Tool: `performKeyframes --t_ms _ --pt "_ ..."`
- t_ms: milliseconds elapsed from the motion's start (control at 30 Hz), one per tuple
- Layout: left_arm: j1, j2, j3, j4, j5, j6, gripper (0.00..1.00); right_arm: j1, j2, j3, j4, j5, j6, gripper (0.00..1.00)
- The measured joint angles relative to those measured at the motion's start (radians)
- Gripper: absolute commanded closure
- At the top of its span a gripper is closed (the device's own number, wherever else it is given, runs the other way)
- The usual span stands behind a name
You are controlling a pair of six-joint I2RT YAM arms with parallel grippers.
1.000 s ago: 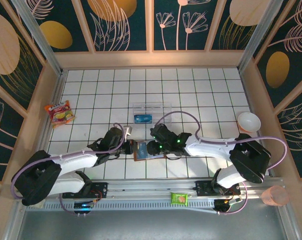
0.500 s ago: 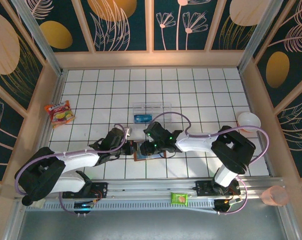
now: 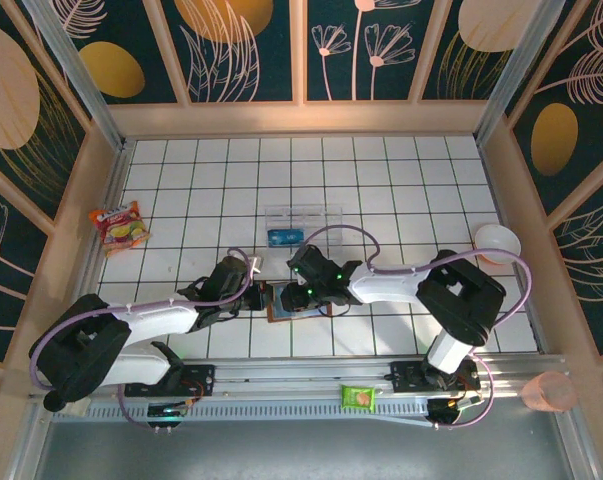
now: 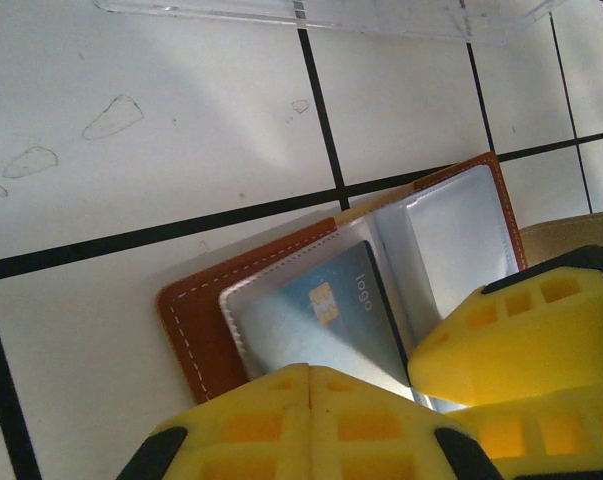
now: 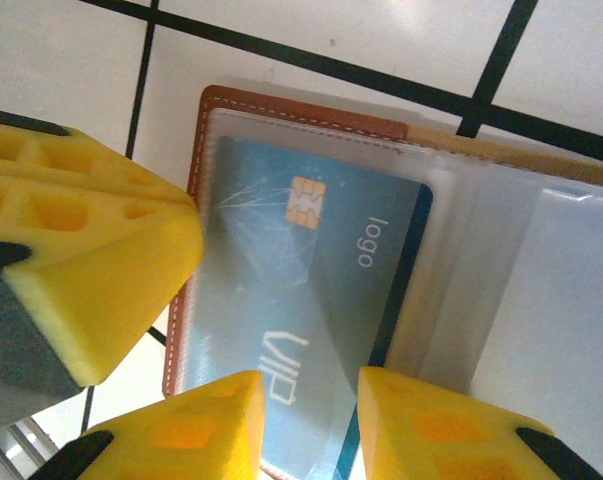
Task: Take the credit cards out of the card holder
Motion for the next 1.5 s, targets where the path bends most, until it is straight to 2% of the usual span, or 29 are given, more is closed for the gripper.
performKeyframes --t_ms 133,467,700,1133,1500 --pt "0.0 0.0 0.0 0.0 0.0 0.0 1.0 0.005 0.004 0.0 0.002 0.014 0.009 0.69" --pt "0.0 -0.032 -0.002 -0.005 -0.001 0.0 1.0 0.105 0.004 0.061 -0.11 0.243 0.072 0.68" --pt "0.0 -0.047 -0.002 -0.017 0.001 0.0 1.0 0.114 -0.001 0.068 -0.153 0.328 0.089 0.68" --pt "0.0 -0.072 -0.002 -0.029 -0.004 0.0 1.0 0.082 -0.039 0.063 -0.064 0.209 0.055 0.68" --pt "0.0 -0.072 -0.002 -0.033 -0.004 0.0 1.0 0.078 -0.001 0.054 -0.055 0.181 0.056 0.69"
